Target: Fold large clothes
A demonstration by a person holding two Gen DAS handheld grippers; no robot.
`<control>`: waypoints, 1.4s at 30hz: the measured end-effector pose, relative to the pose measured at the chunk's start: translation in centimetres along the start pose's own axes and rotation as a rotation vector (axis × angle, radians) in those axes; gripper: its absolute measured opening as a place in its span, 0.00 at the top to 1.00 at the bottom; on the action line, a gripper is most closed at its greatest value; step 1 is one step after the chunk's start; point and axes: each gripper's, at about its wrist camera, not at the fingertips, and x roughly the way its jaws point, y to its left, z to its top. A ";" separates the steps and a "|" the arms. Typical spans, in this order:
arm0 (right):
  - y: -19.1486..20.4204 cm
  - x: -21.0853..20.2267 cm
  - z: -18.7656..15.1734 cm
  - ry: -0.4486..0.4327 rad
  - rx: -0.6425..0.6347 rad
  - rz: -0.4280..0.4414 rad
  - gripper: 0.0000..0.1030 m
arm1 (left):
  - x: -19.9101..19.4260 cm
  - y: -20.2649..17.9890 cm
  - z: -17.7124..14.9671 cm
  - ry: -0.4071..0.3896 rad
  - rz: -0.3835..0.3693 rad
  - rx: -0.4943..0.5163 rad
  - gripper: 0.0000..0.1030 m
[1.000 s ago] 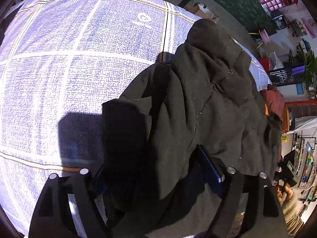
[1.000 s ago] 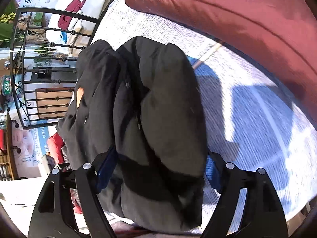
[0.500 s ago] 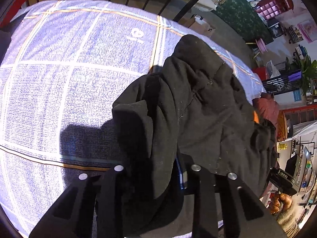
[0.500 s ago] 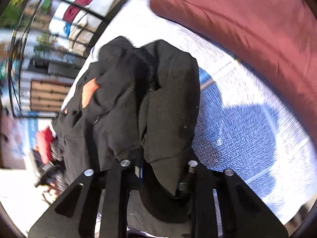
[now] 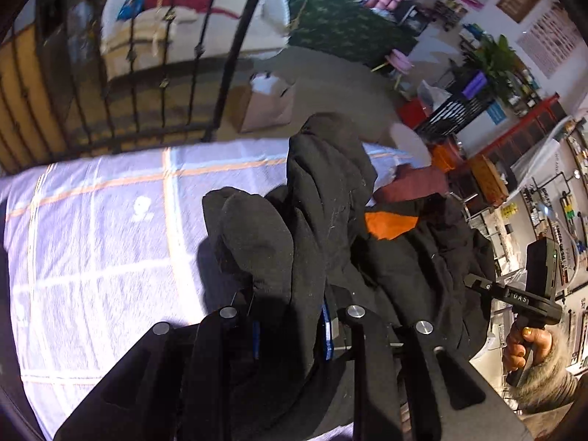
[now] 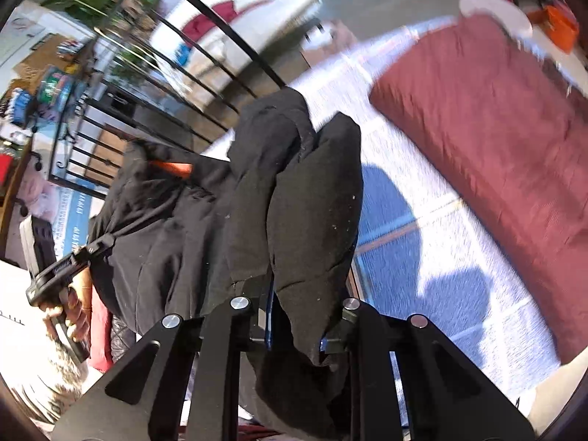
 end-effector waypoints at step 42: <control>-36.7 -12.9 -8.1 -0.511 1.018 -0.284 0.73 | 43.4 -36.1 15.8 0.360 -0.144 0.462 0.60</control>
